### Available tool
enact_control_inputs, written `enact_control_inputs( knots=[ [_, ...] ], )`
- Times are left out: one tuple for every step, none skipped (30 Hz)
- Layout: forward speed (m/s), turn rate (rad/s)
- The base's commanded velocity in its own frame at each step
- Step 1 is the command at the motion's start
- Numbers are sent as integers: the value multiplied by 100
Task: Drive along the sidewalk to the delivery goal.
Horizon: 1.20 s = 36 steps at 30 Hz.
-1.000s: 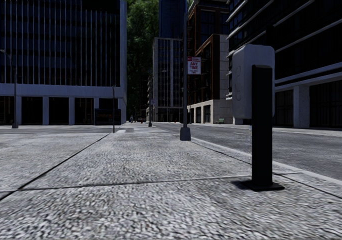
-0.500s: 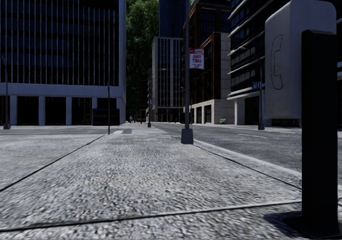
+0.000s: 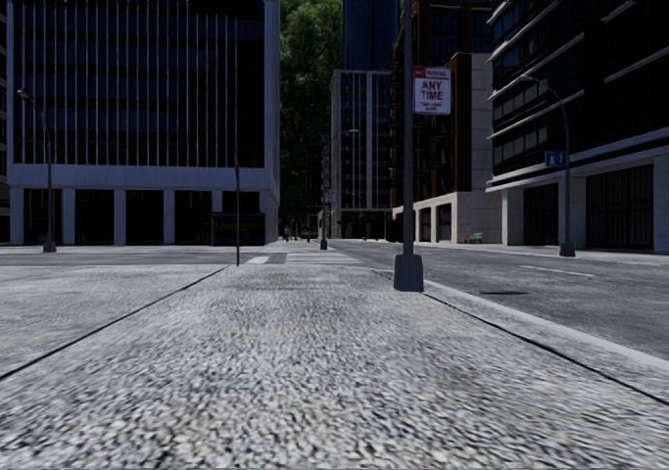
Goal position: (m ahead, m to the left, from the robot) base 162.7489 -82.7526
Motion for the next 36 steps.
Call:
enact_control_inputs(
  knots=[
    [200, 47],
    [200, 47],
    [200, 45],
    [200, 45],
    [200, 42],
    [200, 42],
    [200, 41],
    [200, 41],
    [200, 0],
    [200, 0],
    [200, 0],
    [200, 0],
    [200, 0],
    [200, 0],
    [200, 0],
    [200, 0],
    [200, 0],
    [200, 0],
    [200, 0],
    [200, 0],
    [200, 0],
    [200, 0],
    [200, 0],
    [200, 0],
    [200, 0],
    [200, 0],
    [200, 0],
    [200, 0],
    [200, 0],
    [200, 0],
    [200, 0],
    [200, 0],
    [200, 0],
    [200, 0],
    [200, 0],
    [200, 0]
  ],
)
